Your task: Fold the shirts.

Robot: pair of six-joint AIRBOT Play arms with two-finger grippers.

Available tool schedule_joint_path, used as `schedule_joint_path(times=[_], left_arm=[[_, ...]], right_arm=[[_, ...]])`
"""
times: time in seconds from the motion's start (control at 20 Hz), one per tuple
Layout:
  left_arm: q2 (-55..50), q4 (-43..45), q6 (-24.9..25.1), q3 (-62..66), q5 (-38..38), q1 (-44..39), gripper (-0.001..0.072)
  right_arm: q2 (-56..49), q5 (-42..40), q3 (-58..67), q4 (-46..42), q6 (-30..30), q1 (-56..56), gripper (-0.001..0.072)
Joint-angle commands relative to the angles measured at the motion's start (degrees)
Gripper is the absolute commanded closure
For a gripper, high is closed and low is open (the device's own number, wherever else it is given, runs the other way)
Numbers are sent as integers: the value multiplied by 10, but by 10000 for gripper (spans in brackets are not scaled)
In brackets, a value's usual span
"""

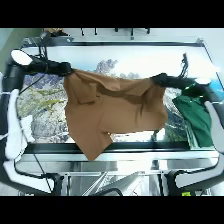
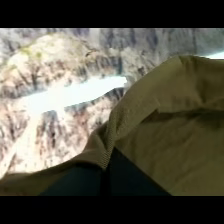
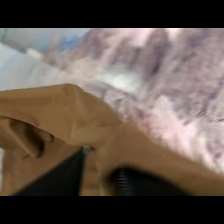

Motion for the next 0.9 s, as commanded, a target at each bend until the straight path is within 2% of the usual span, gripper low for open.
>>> schedule_joint_path(times=[0.0, 0.05, 0.1, 0.2, 0.3, 0.45, 0.6, 0.75, 0.85], left_arm=[[-113, -68, 0, 66, 1, 15, 623], [-127, -72, 0, 91, -31, 23, 277], [-135, -70, -3, 113, -65, 33, 81], [-137, -61, -34, 154, -145, 61, 80], [-117, -61, -70, 157, -216, 99, 81], [-47, -61, -78, 33, -272, 144, 118], [54, -56, -60, -211, -234, 165, 117], [136, 4, -44, -441, -135, 170, 117], [164, 20, -40, -538, -82, 170, 117]], right_arm=[[-85, -50, -4, 78, -71, 6, 340], [-85, -45, -4, 74, -71, 1, 340], [-81, -23, 0, 61, -71, -11, 340], [-54, 51, 3, 23, -60, -53, 340], [-18, 94, 3, -37, -10, -105, 345], [35, 148, 0, -110, 17, -182, 345], [58, 177, -17, -151, 30, -229, 345], [58, 189, -45, -168, 29, -253, 345], [57, 189, -58, -169, 29, -257, 345]])
